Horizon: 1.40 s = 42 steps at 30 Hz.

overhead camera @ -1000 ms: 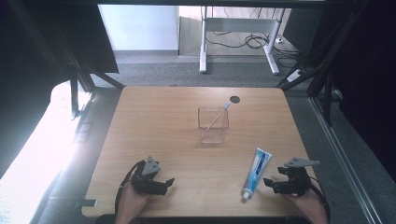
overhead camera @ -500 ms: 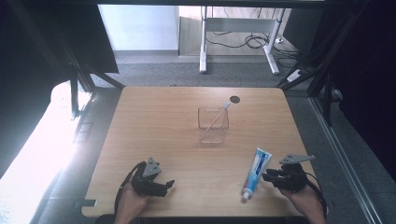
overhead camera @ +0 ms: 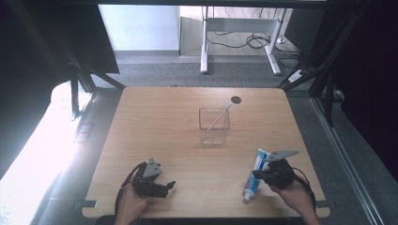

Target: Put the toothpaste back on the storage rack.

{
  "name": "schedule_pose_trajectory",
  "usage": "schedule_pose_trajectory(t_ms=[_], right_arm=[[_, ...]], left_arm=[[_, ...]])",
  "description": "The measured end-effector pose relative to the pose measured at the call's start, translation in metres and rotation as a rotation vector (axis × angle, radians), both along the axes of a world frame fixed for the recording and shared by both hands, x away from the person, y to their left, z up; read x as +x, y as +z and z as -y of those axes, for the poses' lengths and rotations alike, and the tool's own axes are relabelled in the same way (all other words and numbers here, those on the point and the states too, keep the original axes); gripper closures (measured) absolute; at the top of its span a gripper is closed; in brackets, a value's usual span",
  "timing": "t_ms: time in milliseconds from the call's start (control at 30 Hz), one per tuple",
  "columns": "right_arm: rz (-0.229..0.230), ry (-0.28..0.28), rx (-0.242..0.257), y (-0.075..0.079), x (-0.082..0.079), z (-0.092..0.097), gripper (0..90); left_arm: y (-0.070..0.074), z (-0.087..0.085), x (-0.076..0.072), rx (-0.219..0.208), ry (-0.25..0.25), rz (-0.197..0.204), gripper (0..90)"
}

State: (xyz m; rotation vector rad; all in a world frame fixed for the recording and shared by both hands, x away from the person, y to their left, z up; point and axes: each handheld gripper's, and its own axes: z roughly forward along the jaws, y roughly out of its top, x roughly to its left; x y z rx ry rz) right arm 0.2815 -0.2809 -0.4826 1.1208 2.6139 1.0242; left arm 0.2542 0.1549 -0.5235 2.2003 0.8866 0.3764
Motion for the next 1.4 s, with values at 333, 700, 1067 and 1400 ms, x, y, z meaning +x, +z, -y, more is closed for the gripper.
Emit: schedule_pose_trajectory(t_ms=[333, 700, 1067, 1400], right_arm=[[-0.038, 0.061, -0.017, -0.009, 0.005, -0.029, 90.0], [-0.086, 0.069, -0.03, -0.02, 0.003, -0.026, 89.8], [-0.1, 0.054, -0.063, -0.018, -0.004, -0.005, 89.7], [-0.105, 0.017, -0.101, -0.017, -0.007, 0.019, 89.1]], left_arm=[[0.001, -0.002, 0.0, 0.002, 0.0, 0.003, 13.2], [0.001, -0.002, 0.0, 0.0, -0.001, 0.004, 13.2], [0.003, -0.004, -0.001, -0.011, 0.005, 0.007, 13.3], [0.003, -0.003, -0.001, -0.011, 0.006, 0.006, 13.2]])
